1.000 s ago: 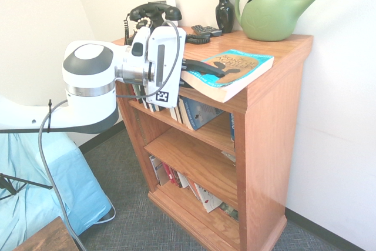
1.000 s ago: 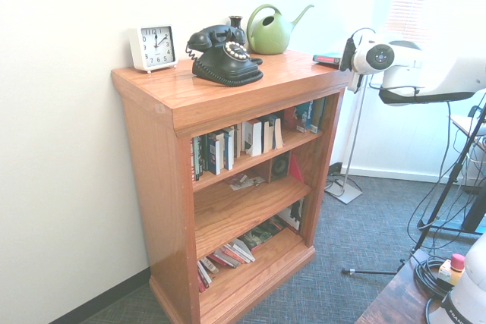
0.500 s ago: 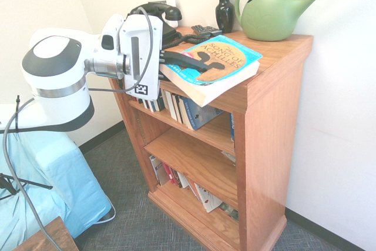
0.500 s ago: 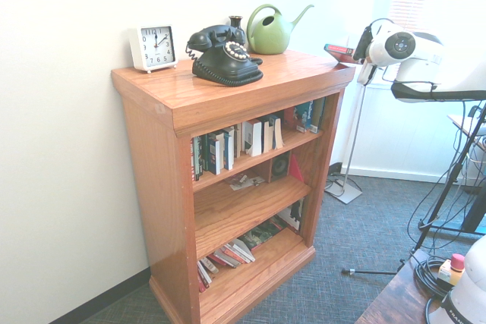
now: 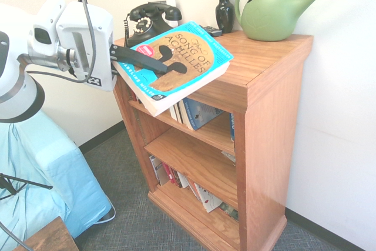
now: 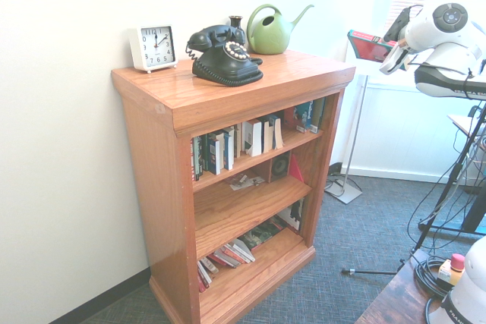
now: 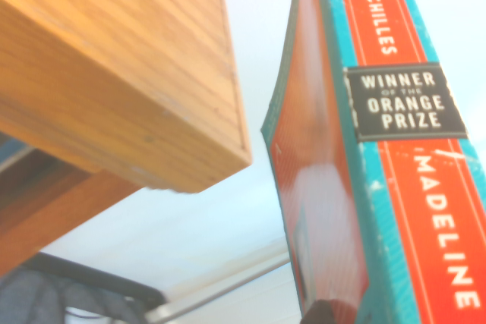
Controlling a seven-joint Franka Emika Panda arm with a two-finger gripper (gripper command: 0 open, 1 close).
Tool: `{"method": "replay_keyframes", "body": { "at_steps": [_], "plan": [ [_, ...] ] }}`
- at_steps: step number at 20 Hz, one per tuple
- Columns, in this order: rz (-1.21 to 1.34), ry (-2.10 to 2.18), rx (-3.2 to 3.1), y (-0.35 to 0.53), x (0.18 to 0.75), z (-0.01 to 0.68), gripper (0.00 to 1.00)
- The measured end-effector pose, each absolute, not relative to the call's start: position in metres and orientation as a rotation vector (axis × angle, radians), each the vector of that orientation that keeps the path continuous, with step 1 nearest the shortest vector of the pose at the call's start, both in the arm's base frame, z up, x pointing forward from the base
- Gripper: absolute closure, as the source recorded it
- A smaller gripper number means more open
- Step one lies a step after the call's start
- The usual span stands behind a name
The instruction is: Organize the shelf
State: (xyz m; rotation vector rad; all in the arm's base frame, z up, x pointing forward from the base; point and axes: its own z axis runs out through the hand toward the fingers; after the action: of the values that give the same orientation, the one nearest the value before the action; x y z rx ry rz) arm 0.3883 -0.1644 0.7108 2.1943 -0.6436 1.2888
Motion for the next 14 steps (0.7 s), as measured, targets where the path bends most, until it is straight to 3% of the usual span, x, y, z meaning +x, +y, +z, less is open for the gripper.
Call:
{"method": "replay_keyframes", "body": {
  "at_steps": [7, 14],
  "plan": [
    [1.314, -0.793, 2.368, -0.150, 0.323, 0.680, 1.00],
    [1.215, -0.890, 2.553, -0.121, 0.328, 0.593, 1.00]
  ]
}}
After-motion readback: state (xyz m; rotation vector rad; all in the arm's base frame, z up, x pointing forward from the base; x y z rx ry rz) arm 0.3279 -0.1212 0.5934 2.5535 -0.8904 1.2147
